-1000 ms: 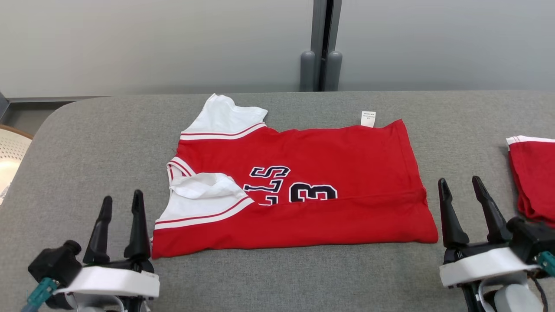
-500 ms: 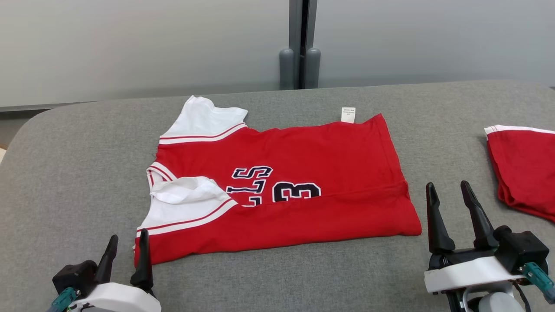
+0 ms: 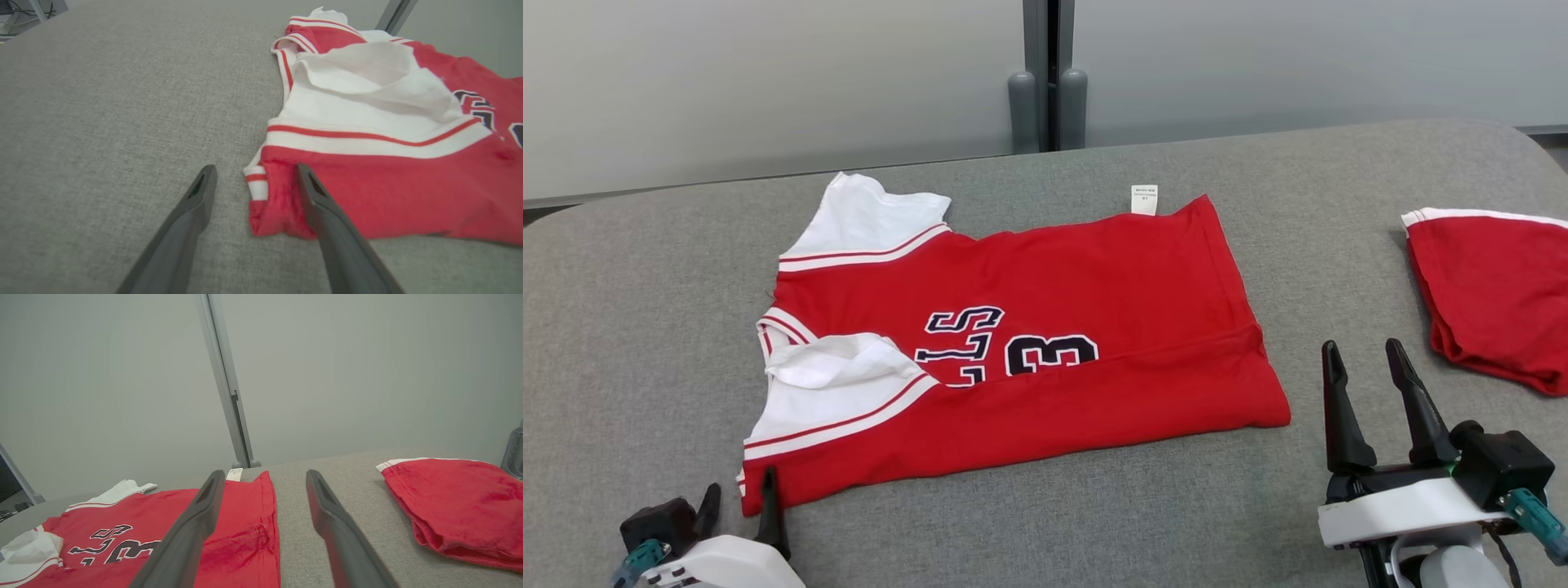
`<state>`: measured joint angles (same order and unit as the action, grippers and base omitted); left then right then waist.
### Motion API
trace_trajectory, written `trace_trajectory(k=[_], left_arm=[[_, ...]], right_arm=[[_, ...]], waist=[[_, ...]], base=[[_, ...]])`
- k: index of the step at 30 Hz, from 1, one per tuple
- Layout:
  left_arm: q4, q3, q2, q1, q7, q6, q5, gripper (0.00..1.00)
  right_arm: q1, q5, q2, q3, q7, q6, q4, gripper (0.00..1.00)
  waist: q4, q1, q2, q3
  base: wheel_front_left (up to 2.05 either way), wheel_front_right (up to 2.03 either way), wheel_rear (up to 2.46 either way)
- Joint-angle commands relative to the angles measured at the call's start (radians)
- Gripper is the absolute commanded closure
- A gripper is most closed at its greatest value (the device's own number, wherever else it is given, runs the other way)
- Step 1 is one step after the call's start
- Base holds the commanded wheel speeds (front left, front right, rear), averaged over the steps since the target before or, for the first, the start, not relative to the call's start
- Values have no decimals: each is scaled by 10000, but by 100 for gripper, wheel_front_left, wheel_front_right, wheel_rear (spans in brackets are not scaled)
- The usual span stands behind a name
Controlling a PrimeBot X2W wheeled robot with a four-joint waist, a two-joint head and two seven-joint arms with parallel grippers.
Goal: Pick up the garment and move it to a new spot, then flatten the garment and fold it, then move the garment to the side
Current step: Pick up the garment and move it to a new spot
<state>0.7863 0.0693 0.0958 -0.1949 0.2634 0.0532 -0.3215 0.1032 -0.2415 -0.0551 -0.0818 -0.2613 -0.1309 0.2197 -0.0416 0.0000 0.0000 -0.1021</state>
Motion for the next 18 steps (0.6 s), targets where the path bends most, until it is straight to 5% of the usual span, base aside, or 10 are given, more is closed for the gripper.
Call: trace_trajectory(k=[1,6,7,8,18], left_arm=[[71,56,81,-119,12,-43,1,0],[1248,-62,86,-478,-383,-23,-69,0],[1396,-134,71,-525,-454,39,-65,44],[1500,-203,72,-595,-476,108,-51,97],[492,-702,44,-954,2,605,153,100]], right_arm=[[110,22,-26,-4,-52,5,25,0],[154,89,-35,108,-52,5,11,0],[158,107,-34,130,-52,5,42,0],[158,110,-31,156,-52,5,84,0],[487,-261,-88,64,221,4,2238,0]], waist=[[-26,0,0,-34],[-70,0,0,-182],[-63,0,0,-195],[-51,0,0,-203],[471,0,0,-130]], base=[[0,0,0],[0,0,0],[0,0,0],[0,0,0],[0,0,0]])
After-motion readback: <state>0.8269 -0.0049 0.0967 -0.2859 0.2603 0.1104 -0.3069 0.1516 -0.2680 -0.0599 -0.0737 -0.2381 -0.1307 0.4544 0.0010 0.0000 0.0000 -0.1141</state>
